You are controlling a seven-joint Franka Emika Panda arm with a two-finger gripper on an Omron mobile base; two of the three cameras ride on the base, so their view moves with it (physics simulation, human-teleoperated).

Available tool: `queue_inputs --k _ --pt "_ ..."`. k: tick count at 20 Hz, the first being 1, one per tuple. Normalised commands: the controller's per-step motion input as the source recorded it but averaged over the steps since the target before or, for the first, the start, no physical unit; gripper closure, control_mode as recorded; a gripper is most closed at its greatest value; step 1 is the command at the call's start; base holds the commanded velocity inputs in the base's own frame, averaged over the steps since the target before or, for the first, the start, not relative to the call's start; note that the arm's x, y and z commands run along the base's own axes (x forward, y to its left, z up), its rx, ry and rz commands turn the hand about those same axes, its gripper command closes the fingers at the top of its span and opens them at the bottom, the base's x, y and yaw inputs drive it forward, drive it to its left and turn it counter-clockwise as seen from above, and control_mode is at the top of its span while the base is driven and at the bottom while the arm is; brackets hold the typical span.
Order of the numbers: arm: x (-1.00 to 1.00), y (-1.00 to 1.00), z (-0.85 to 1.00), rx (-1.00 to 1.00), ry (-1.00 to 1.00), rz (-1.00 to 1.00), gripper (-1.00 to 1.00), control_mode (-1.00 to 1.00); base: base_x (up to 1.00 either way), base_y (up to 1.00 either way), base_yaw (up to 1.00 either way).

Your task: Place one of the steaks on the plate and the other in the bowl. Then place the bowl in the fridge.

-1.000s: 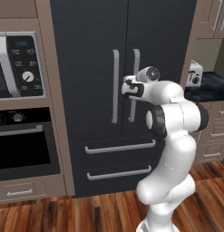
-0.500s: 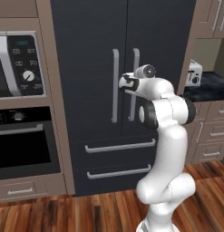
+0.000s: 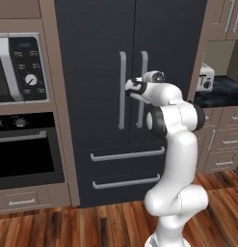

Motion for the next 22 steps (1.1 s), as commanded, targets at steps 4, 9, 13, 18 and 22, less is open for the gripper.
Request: queue_inputs --k 4,9,13,18,22 --pt "-0.23 0.02 0.17 0.0 0.08 0.0 1.0 -1.0 0.0 0.0 0.0" --pt "-0.65 0.0 0.2 0.0 0.07 0.0 1.0 -1.0 0.0 0.0 0.0" --pt "-0.95 -0.27 0.17 0.0 0.04 0.0 1.0 -1.0 0.0 0.0 0.0" --pt "-1.0 -0.58 0.14 0.0 0.0 0.0 1.0 -1.0 0.0 0.0 0.0" --pt "-0.96 -0.79 0.07 0.0 0.0 0.0 1.0 -1.0 0.0 0.0 0.0"
